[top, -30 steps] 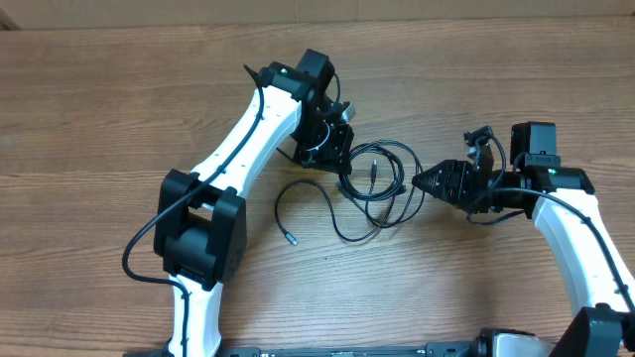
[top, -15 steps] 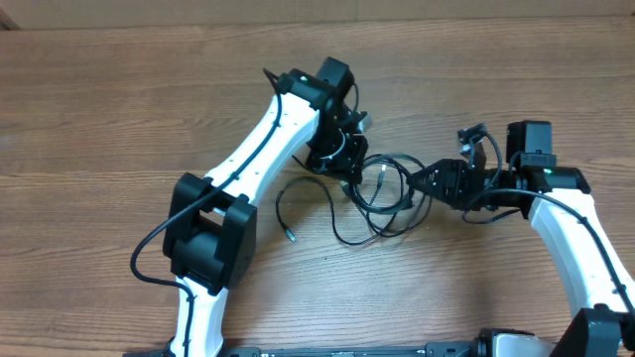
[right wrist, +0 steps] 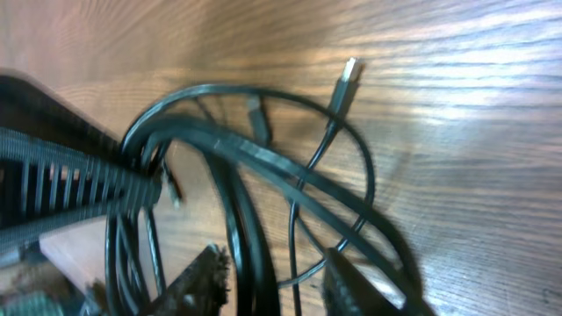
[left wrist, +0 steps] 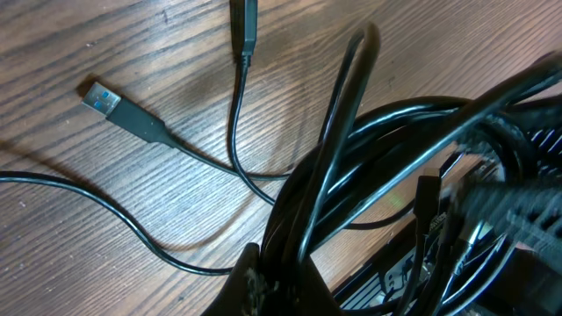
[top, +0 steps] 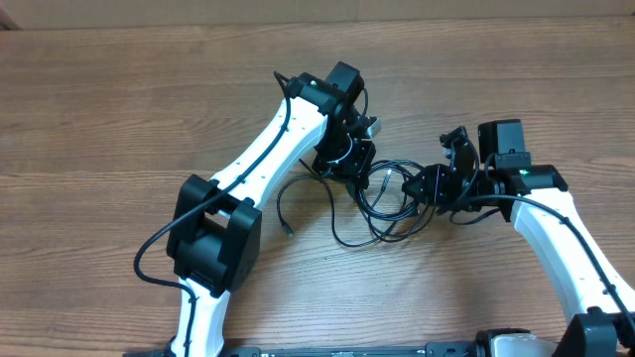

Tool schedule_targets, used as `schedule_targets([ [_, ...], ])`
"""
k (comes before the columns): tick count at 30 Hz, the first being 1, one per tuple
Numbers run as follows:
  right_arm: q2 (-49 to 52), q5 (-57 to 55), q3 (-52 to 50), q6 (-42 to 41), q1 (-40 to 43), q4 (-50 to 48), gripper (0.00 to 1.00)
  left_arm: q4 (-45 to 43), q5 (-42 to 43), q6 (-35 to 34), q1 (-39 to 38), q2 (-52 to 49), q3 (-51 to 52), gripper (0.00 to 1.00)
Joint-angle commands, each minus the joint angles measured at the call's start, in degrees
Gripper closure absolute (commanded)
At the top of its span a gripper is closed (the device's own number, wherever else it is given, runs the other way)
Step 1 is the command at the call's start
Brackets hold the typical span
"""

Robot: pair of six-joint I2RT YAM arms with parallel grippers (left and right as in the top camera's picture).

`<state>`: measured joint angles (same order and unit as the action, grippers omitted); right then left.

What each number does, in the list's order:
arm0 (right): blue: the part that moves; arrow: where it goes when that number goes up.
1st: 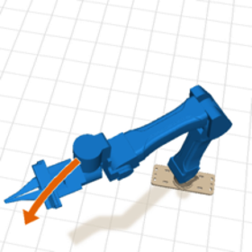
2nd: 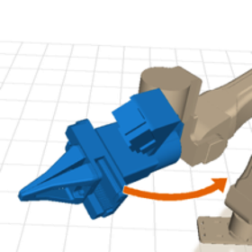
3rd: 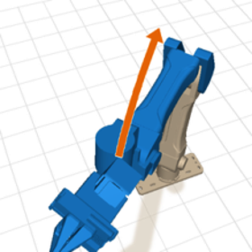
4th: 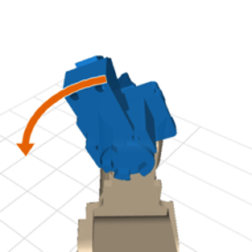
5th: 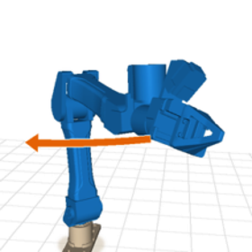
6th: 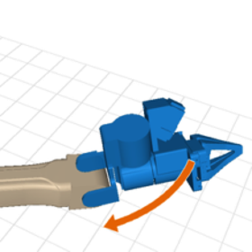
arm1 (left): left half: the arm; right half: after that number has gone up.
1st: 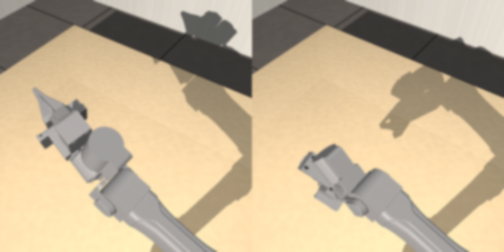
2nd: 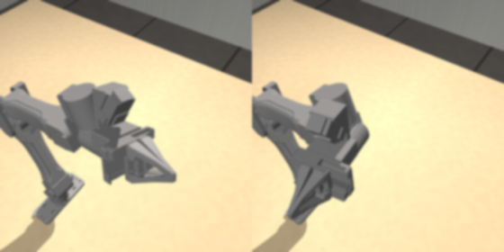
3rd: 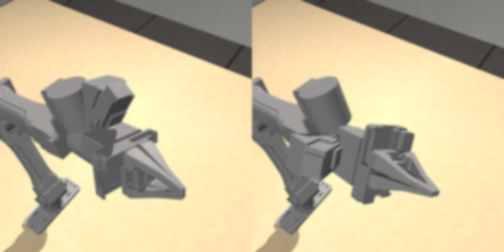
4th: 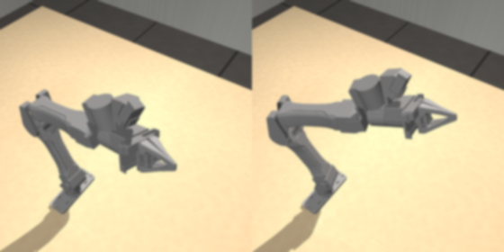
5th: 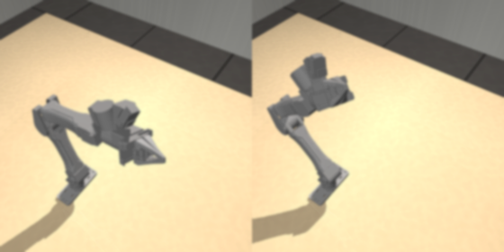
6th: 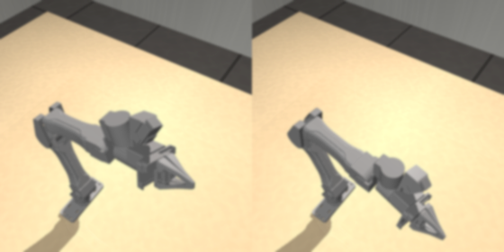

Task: Untangle cables
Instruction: 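Move the right gripper in and grasp cable strands near the left gripper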

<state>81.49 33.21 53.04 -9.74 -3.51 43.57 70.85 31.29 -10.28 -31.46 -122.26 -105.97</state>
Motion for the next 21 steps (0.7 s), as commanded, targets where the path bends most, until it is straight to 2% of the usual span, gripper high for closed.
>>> schedule_targets([
  [1, 0.2, -2.56, 1.4, -1.73, -0.17, -2.1, 0.68, 0.83, 1.81, 1.33, 0.15, 0.22, -0.81, 0.96],
  [7, 0.2, -2.08, 1.4, -4.48, -0.17, -5.42, 0.72, 1.33, 1.84, 1.33, 0.15, 0.22, -0.81, 0.96],
  [18, 0.2, -2.08, 1.4, -4.39, -0.2, -1.03, 0.72, 0.26, 4.57, 1.33, 0.15, 0.22, -0.81, 0.96],
  [21, 0.2, -2.1, 1.4, -4.42, -0.2, -1.07, 0.8, 0.28, 4.57, 1.33, 0.15, 0.22, -0.81, 0.96],
])
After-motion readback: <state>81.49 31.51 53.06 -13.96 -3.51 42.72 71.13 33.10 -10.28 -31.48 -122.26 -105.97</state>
